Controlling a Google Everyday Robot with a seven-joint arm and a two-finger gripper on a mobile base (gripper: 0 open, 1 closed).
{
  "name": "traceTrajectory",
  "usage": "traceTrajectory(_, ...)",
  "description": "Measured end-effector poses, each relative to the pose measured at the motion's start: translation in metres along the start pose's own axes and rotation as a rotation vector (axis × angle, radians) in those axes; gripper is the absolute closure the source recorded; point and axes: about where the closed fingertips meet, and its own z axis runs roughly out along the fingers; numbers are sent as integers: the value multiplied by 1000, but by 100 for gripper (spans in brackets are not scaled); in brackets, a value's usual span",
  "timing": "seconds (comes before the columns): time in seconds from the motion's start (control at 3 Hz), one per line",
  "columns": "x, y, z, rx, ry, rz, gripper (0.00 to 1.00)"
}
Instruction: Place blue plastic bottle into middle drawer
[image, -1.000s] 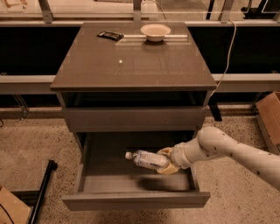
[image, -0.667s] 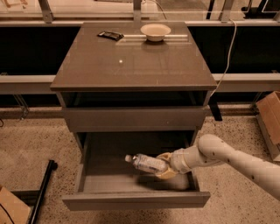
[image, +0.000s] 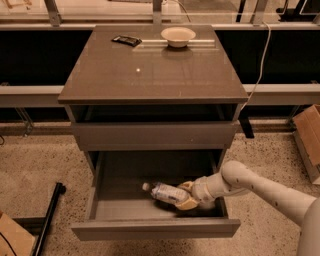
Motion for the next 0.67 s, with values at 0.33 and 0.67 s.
traceTrajectory(0.33,9,-1,10,-14,-8,35,29)
traceTrajectory(0.67,8,0,12,-18,-8,33,6)
